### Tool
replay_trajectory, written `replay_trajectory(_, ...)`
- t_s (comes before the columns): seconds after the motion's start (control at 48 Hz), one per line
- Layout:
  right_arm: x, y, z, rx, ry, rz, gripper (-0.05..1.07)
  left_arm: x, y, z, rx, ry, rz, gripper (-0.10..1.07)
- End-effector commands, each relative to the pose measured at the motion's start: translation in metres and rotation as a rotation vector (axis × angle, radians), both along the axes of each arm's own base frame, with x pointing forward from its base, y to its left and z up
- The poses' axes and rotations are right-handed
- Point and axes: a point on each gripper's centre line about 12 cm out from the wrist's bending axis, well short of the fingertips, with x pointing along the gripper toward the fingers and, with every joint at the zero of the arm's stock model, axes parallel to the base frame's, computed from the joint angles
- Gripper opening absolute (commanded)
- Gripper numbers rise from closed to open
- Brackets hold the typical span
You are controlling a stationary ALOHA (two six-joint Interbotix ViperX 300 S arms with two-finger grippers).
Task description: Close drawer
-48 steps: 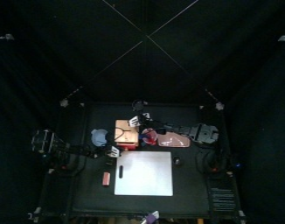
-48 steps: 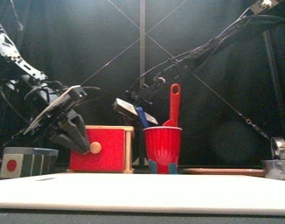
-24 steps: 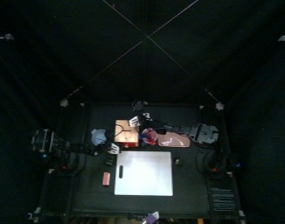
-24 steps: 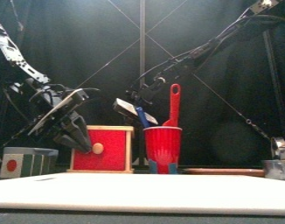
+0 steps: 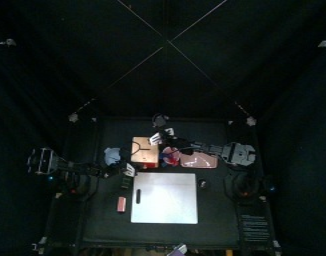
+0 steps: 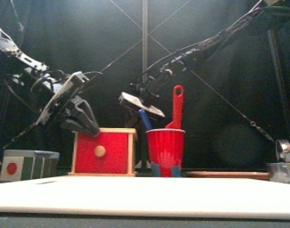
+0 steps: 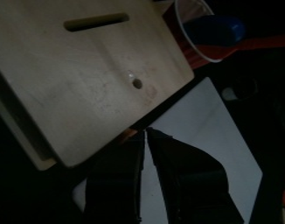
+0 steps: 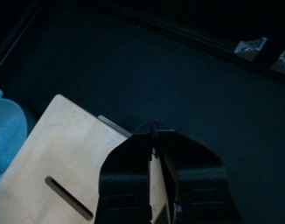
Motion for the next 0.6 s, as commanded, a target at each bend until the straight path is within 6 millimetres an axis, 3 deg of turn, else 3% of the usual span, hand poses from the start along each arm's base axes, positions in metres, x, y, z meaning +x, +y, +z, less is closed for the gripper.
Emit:
replay_trajectory(0.0,-0.007,0.008,0.044,-0.061,-0.067,0.029,0.38,0.001,-0.004,0.015,0.030,-0.048,-0.034,0.56)
replay_trajectory(0.229,-0.021,0.040,0.074,-0.135,-0.105,0.129,0.38,-0.006,-0.011,0.035,0.105,-0.109,-0.122,0.56)
replay_trajectory(0.583,-0.065,0.104,0.100,-0.223,-0.114,0.280,0.38,-0.016,-0.027,0.057,0.151,-0.170,-0.231,0.56)
